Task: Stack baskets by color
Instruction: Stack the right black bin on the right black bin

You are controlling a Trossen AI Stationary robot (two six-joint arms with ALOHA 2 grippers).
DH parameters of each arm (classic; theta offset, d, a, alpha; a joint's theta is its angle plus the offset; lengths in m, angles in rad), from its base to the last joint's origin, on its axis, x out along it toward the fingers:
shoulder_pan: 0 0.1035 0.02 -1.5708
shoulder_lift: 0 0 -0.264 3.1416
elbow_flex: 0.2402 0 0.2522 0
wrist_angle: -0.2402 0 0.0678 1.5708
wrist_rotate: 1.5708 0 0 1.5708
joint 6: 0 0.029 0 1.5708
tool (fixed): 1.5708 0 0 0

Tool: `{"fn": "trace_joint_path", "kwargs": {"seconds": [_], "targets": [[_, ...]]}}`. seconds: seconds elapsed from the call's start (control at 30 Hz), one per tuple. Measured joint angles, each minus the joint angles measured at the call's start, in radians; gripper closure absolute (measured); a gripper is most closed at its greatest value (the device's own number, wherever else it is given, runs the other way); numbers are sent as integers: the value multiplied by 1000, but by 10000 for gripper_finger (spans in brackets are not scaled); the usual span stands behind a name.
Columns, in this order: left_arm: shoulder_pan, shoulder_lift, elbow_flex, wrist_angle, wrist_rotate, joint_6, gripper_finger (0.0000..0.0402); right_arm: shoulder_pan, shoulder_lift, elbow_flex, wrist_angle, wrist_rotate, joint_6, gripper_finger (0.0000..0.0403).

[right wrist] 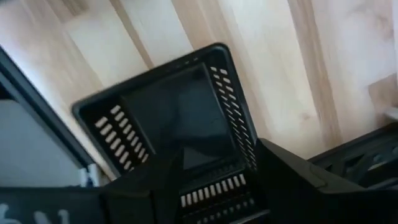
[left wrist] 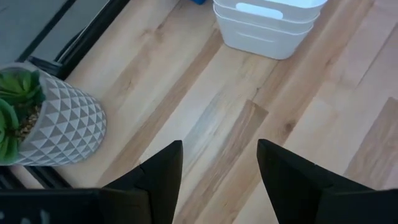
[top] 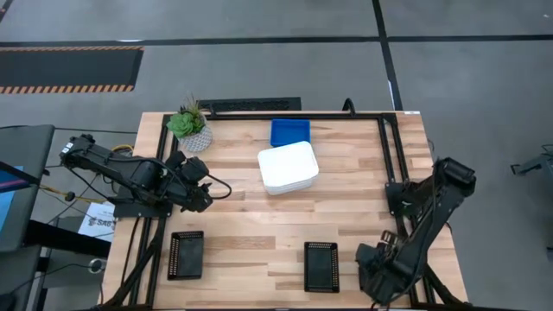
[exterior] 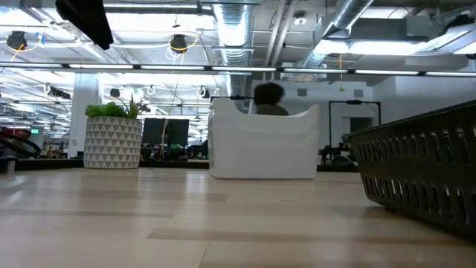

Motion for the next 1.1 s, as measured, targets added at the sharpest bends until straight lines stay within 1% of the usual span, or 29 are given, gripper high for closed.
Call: {"fn": "trace_joint_path", "kwargs": {"seconds": [0.23, 0.33, 0.43, 0.57, 0.73, 0.97, 1.03, 1.1], "targets": [[0, 0, 0, 0, 1, 0, 205, -21, 56, 0, -20, 5, -115, 183], [0, 0, 0, 0, 1, 0, 205, -37, 59, 0, -48, 7, -173, 183], [0, 0, 0, 0, 1, 0, 205, -48, 53, -17, -37, 7, -206, 183], [0, 0, 0, -1, 8, 0, 205, -46, 5, -103, 56, -16, -207, 184], [0, 0, 0, -2, 15, 0, 205, -40, -59, -203, 160, -18, -189, 184], [0, 0, 0, -4, 14, -1, 205, -40, -73, -312, 265, -20, -217, 185], [0, 0, 0, -4, 14, -1, 205, -41, -73, -332, 286, -20, -219, 191], [0, 0, 0, -4, 14, -1, 205, -43, -72, -341, 298, -20, -220, 208]]}}
